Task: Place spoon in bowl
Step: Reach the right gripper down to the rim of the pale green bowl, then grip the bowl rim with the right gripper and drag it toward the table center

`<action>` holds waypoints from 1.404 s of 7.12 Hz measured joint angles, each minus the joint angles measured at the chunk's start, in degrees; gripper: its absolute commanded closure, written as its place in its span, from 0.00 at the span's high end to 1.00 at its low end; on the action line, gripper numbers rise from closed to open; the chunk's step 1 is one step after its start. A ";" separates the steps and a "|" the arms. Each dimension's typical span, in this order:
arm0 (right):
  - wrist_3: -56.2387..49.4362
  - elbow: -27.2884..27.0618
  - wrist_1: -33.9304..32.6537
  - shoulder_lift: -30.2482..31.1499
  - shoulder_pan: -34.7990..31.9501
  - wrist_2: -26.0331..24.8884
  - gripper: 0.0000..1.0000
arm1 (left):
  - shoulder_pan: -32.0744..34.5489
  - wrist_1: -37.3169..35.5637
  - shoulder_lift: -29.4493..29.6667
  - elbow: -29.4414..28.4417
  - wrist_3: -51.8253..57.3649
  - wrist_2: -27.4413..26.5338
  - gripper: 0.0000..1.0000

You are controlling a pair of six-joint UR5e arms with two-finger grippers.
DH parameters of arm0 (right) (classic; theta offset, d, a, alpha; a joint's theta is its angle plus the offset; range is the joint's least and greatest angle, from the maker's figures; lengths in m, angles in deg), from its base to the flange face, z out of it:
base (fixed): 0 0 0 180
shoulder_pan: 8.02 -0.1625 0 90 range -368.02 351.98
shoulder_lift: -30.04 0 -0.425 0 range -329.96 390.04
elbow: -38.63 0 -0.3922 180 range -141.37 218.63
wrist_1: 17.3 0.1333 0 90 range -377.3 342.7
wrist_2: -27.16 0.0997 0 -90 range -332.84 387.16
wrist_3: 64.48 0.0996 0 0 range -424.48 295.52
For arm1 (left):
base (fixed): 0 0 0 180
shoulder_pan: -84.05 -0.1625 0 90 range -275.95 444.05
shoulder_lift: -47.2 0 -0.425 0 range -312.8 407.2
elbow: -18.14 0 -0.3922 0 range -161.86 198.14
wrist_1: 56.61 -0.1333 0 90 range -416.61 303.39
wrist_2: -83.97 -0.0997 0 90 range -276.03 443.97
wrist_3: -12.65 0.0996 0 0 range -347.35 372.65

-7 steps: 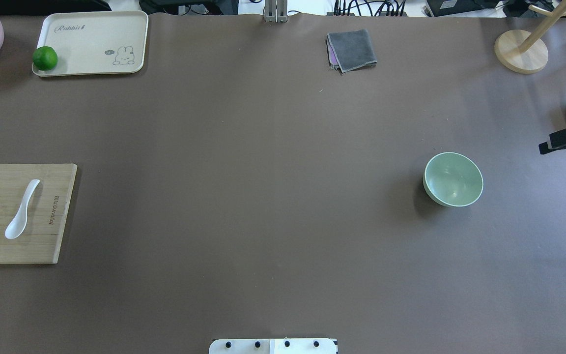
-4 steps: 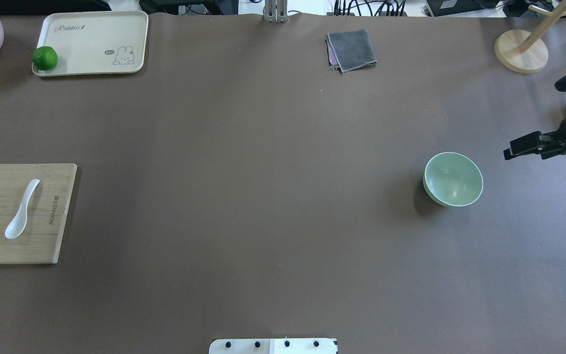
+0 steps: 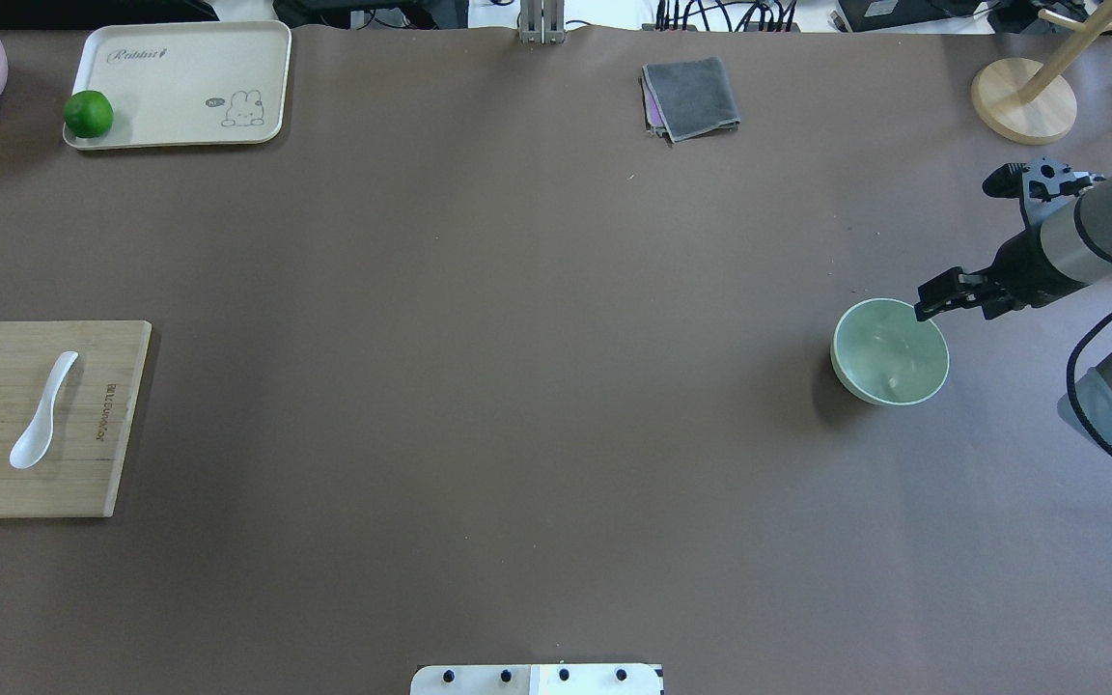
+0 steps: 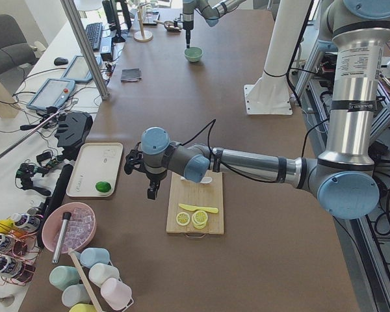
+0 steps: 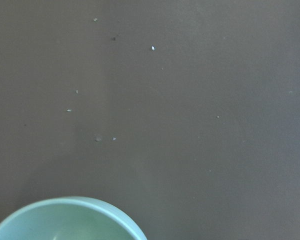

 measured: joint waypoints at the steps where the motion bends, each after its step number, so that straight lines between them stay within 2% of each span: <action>1: -0.15 0.47 0.00 -0.19 0.40 0.08 0.21 | 0.01 0.06 0.50 -0.22 -0.87 0.00 0.97; 2: -0.23 0.52 0.00 -0.25 0.58 0.24 0.01 | 0.02 0.09 0.85 -0.36 -1.84 0.00 0.97; 8: 0.88 -2.21 -0.10 -0.01 0.66 2.32 0.00 | -0.16 0.27 1.72 -1.28 -4.35 0.09 0.97; 10: 9.44 -5.64 -0.56 -2.49 2.15 3.27 0.00 | -1.53 0.31 1.55 -1.28 -4.43 0.03 0.97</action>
